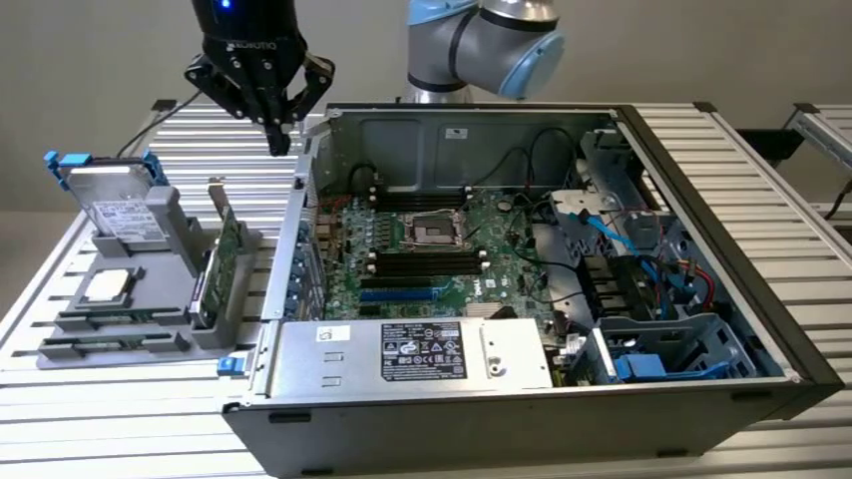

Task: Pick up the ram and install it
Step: 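Reach for the ram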

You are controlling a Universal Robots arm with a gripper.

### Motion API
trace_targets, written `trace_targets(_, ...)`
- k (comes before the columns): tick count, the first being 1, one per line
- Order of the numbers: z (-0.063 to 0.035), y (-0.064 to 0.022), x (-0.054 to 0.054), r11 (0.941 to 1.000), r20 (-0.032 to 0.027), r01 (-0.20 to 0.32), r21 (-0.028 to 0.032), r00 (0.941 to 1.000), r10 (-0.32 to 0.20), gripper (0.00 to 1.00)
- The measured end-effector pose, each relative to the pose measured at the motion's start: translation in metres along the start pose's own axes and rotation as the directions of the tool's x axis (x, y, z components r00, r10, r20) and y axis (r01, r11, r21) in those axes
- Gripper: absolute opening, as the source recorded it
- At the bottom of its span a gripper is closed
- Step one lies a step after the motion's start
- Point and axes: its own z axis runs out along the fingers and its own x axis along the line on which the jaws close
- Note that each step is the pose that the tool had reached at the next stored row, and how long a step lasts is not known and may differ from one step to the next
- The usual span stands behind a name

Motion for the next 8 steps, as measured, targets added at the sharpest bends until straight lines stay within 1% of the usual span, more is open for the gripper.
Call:
trace_targets(3,0.0038,-0.0016,0.014,1.0000,-0.0079,0.000,0.0006,1.0000,0.000,0.10)
trace_targets(5,0.0064,-0.0026,0.023,1.0000,-0.0110,-0.001,0.0008,0.9999,0.001,0.10)
trace_targets(8,0.0100,-0.0044,0.036,1.0000,-0.0138,-0.001,0.0010,0.9999,0.001,0.10)
